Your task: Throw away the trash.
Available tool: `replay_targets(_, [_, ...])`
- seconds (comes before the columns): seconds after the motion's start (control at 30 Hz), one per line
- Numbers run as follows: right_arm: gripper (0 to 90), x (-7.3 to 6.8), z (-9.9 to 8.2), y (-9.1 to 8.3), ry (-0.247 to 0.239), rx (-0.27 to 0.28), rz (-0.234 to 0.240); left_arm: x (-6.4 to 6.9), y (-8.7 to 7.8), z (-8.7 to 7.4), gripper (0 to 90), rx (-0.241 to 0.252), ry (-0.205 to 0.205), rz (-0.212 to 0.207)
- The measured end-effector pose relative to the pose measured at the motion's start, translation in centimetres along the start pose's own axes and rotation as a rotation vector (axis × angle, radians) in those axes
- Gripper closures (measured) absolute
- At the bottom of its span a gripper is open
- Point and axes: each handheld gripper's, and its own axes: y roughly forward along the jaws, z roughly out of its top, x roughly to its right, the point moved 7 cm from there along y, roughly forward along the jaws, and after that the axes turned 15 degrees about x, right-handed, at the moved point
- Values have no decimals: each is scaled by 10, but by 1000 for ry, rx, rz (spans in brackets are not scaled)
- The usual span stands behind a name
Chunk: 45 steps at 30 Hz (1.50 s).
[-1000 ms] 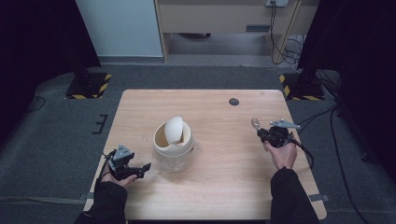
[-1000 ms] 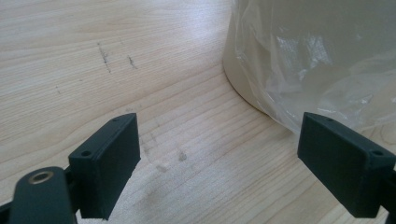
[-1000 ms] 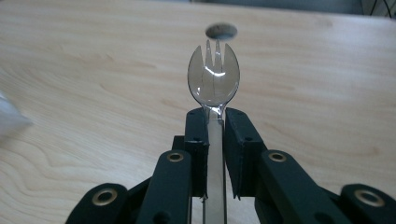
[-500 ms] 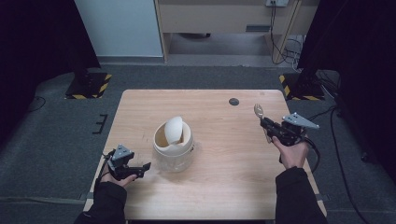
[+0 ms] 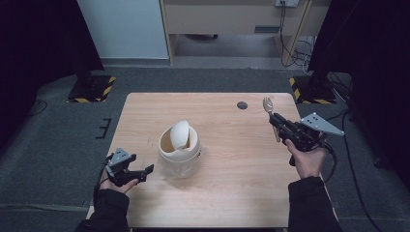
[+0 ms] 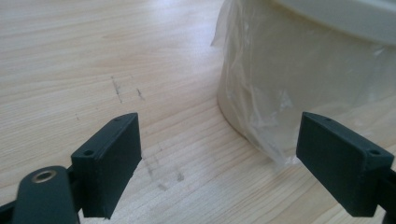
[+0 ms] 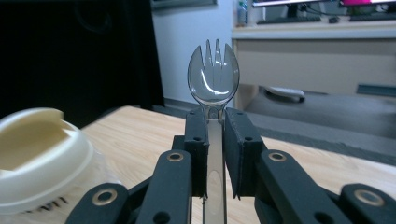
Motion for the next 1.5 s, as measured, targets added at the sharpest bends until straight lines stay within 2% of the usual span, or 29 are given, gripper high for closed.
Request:
replay_targets(0.23, [800, -17, 15, -1, -8, 39, 51, 8, -11, 27, 146, 110, 3, -16])
replay_targets(0.33, [799, -24, 20, -3, -15, 50, 71, 13, -17, 42, 152, 155, 26, -24])
replay_targets(0.53, [800, -31, 28, -5, -2, 79, 94, 24, -32, 75, 159, 280, 22, -48])
replay_targets(0.7, [799, -39, 29, -5, -11, 84, 118, 38, -41, 102, 170, 375, 7, -78])
replay_targets(0.83, [799, -47, 32, -6, -15, 92, 138, 58, -45, 120, 170, 436, 18, -121])
replay_targets(1.03, [799, -59, 32, -6, -10, 100, 173, 79, -40, 136, 177, 472, 23, -170])
replay_targets(1.27, [799, -73, 28, -6, -25, 92, 205, 97, -30, 155, 195, 528, -5, -202])
replay_targets(1.5, [799, -90, 26, -13, -38, 96, 245, 121, -15, 166, 214, 547, -20, -248])
